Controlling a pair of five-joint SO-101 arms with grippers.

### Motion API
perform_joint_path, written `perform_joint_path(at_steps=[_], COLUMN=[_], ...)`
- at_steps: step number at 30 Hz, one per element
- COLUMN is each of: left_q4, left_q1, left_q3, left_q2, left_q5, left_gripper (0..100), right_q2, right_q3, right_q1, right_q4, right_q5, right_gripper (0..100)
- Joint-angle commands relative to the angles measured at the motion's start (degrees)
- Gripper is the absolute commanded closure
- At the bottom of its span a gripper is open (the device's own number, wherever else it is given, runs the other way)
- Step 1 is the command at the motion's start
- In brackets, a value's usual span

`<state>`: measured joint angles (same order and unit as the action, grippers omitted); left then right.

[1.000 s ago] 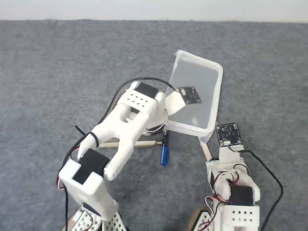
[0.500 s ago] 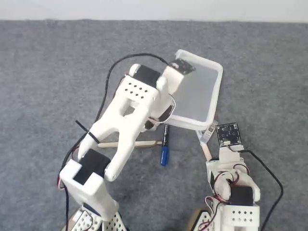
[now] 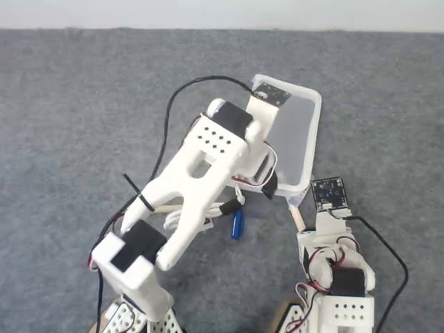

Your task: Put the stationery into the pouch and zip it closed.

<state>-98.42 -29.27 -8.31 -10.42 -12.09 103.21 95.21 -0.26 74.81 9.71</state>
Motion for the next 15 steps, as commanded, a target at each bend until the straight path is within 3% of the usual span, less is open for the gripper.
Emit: perform_joint_path(at_steps=[1,11,15], left_q4=[-2.20,-1.49,4.13], left_q1=[0.26,12.31,17.67], left_q3=[-3.65,5.41,12.88], left_q2=[8.79,26.11,31.12], left_q5=[-0.62,7.12,7.47], left_gripper=[70,70,70], right_q2=[1.01,1.01,1.01], right_q3=[1.23,1.14,-1.76], right_q1=[-0.13,-0.13,-0.04], right_q4=[0.13,0.22,1.36], right_q5=[0.09,0.09,0.18], right_gripper=[99.2,99.2,99.2])
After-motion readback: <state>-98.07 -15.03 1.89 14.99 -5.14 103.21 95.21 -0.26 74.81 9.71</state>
